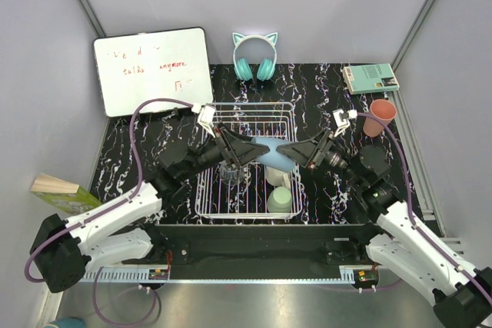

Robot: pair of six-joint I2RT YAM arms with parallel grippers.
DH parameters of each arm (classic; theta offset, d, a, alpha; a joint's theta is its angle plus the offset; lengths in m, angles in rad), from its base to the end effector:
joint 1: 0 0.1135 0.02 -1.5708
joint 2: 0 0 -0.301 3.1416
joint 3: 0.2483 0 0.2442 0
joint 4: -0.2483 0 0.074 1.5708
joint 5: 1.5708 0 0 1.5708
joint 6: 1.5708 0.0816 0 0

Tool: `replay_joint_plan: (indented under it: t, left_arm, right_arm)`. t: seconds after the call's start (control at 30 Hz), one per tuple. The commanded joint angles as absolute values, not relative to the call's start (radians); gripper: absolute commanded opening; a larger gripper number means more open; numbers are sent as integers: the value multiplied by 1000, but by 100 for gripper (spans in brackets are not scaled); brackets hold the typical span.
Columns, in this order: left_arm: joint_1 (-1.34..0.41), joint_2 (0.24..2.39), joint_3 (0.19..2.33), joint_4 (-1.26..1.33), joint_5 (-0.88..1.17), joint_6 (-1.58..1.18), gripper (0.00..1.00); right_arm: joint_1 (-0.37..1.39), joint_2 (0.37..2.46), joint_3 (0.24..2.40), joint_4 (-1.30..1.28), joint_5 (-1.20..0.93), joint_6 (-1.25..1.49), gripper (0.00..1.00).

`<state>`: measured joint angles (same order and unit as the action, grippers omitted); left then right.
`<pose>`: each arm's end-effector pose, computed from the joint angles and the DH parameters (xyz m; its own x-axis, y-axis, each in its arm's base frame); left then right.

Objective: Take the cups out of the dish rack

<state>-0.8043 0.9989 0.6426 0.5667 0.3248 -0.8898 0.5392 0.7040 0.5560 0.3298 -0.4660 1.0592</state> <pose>0.1532 -0.1966 0.3719 -0.6074 -0.4308 -0.6675 0.6786 0.1554 -0.7178 0.1339 0.1229 0.3593 -0.6547 0.5161 -0.5523 -0.5455 0.1833 0.8178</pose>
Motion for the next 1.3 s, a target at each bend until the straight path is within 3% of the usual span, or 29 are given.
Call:
replay_joint_plan:
  t: [0.0,0.1,0.13,0.23,0.3,0.33,0.37,0.4,0.43,0.47,0.53,0.67,0.87,0.9,0.93,0.97,1.03,1.27]
  left_arm:
    - [-804,1043,615,687,362,-923,0]
    - [-802,1075,601,718,370,-943,0]
    - [-802,1078,601,718,373,-945,0]
    - [-802,1063,610,660,361,-921,3]
    - [-804,1031,623,583,341,-875,14]
    - [-801,1020,629,554,331,-858,22]
    - [-801,997,646,523,316,-826,52]
    - [-799,988,658,461,307,-810,73]
    - [-798,977,670,416,289,-799,91]
    - [-796,960,701,370,238,-778,99]
    - [-790,934,733,226,181,-746,99]
    - [-787,897,799,-22,-97,-741,99]
    - [-787,933,859,-265,-222,-795,99]
    - [-787,943,868,-297,-227,-799,99]
    - [-787,963,876,-328,-230,-811,99]
    - [-787,972,887,-381,-236,-815,99]
    - [-788,992,896,-425,-238,-827,99]
    - [-787,986,867,-483,-219,-824,99]
  right_arm:
    - [592,756,583,437,-489,1072,61]
    - [632,775,588,440,-466,1062,44]
    - [638,773,588,422,-457,1057,27]
    - [641,740,595,343,-427,1026,0]
    - [643,698,604,290,-393,994,0]
    - [641,684,613,241,-382,982,0]
    - [643,670,621,212,-359,960,0]
    - [643,641,627,183,-348,947,0]
    - [641,628,649,114,-338,930,0]
    - [643,612,666,68,-295,896,0]
    - [643,557,710,-70,-227,867,0]
    - [643,546,880,-420,165,755,0]
    - [615,934,1309,-859,751,598,0]
    - [560,1056,1374,-894,744,588,0]
    - [490,1112,1493,-937,595,578,0]
    - [313,1161,1544,-948,496,575,0]
    - [185,1305,1675,-977,325,584,0]
    - [6,1814,2257,-1274,335,634,0]
